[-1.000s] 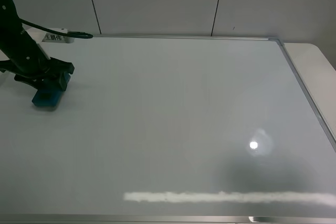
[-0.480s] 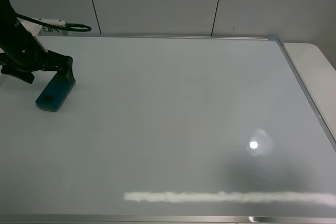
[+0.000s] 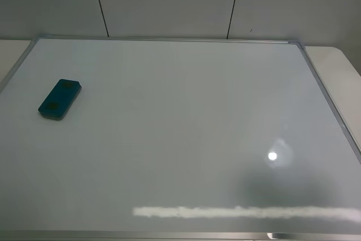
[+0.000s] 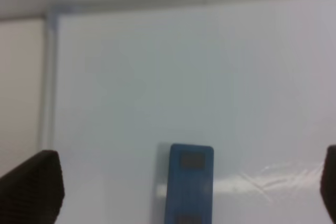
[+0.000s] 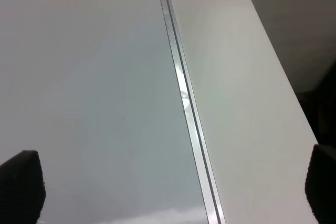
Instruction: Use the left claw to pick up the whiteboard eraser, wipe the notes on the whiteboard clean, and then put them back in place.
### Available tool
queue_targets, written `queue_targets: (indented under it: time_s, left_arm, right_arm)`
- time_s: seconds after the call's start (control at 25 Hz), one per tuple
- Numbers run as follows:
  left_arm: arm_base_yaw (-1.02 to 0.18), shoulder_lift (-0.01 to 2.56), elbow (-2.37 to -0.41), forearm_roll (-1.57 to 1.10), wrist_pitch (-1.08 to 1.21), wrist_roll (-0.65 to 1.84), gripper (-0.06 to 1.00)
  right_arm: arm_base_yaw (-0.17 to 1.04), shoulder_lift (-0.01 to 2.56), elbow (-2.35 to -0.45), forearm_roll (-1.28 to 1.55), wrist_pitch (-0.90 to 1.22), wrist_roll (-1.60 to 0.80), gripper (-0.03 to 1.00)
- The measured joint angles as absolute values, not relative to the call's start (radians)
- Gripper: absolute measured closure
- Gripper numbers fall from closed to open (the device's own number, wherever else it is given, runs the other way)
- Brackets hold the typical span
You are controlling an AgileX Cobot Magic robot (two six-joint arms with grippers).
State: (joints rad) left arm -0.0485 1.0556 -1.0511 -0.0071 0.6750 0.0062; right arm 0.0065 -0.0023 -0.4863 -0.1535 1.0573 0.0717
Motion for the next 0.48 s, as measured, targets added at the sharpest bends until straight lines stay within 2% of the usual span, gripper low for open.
queue_targets:
  time_s: [0.28, 0.48]
  left_arm:
    - [-0.048, 0.673, -1.041, 0.014, 0.901, 0.009, -0.04]
    - [-0.049, 0.393, -0.943, 0.014, 0.941, 0.01, -0.04]
  right_arm:
    - [0.006, -0.002, -0.486, -0.154, 1.057, 0.072, -0.02]
    - [0.006, -0.002, -0.486, -0.154, 1.057, 0.072, -0.02]
